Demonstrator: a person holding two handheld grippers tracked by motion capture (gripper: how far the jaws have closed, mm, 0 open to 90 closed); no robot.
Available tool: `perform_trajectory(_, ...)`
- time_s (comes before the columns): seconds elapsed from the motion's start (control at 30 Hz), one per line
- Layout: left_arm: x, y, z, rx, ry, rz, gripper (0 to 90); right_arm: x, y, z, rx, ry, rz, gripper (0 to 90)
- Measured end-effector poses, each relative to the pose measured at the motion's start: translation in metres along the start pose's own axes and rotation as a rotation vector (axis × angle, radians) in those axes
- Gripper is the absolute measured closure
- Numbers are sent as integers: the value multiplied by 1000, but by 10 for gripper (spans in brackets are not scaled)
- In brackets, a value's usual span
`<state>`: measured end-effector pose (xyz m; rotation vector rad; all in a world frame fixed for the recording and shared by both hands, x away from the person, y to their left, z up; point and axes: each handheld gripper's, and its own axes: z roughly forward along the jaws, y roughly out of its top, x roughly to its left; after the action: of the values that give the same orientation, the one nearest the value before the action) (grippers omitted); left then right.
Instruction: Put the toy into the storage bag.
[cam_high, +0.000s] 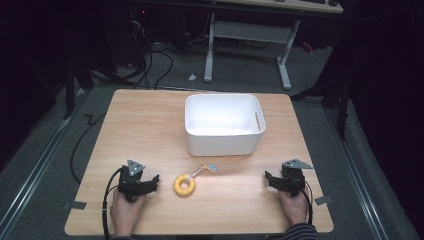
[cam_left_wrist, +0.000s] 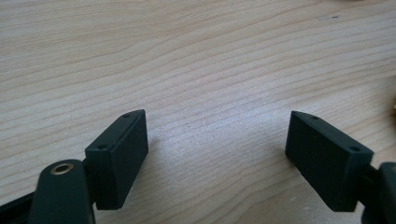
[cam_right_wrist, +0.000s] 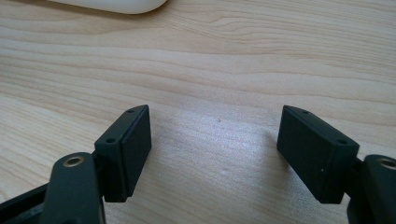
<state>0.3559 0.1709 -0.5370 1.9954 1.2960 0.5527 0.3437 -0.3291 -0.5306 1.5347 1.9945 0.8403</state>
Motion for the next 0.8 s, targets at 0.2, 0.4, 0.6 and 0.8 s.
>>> perform_trajectory(0.2, 0, -1, -1, 1, -8, 6, 214, 1, 0, 0, 0, -6, -4, 266)
perform_trajectory(0.4, 1, 0, 0, 0, -9, 5, 216, 1, 0, 0, 1, -6, -1, 268)
perform_trajectory(0.6, 1, 0, 0, 1, -15, 8, 202, 1, 1, 1, -1, -6, -7, 267)
perform_trajectory(0.8, -6, 0, 0, 16, -29, 25, 140, 2, 1, 1, 1, -4, -5, 267)
